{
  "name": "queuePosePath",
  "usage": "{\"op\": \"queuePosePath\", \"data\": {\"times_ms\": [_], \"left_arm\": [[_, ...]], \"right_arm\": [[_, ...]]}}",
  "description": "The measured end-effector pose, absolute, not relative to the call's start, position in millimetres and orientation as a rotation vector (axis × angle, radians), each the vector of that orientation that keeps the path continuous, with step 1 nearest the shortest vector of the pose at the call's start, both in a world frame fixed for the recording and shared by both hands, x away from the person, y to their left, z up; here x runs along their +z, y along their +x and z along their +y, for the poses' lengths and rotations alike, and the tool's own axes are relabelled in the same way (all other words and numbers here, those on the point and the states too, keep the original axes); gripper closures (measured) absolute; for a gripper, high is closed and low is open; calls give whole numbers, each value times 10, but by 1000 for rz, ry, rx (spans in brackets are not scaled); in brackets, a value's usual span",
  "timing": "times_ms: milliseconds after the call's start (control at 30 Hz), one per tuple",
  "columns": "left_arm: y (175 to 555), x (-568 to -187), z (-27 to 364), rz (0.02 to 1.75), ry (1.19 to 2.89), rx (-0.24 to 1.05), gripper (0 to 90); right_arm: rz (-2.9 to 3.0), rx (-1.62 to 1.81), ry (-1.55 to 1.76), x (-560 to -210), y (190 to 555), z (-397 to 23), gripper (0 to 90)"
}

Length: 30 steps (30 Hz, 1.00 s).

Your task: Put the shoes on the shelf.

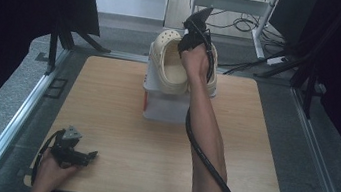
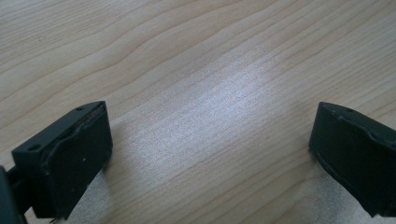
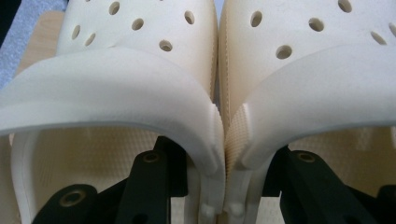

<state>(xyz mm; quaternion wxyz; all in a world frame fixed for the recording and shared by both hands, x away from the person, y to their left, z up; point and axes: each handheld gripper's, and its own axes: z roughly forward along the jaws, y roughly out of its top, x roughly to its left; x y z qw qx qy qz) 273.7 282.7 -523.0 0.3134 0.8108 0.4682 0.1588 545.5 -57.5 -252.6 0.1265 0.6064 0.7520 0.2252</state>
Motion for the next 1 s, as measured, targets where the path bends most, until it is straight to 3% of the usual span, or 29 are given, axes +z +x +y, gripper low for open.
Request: {"op": "queuePosePath", "data": {"times_ms": [733,900,1000], "left_arm": [[2738,-5228,2828,1233,2140,414,0],[2738,-5228,2828,1233,2140,414,0],[2737,-5230,2827,1233,2139,418,0]], "right_arm": [[2129,690,1798,-2872,5712,-388,628],[2156,729,1784,-2866,5692,-415,562],[2186,745,1753,-2838,5663,-431,470]]}}
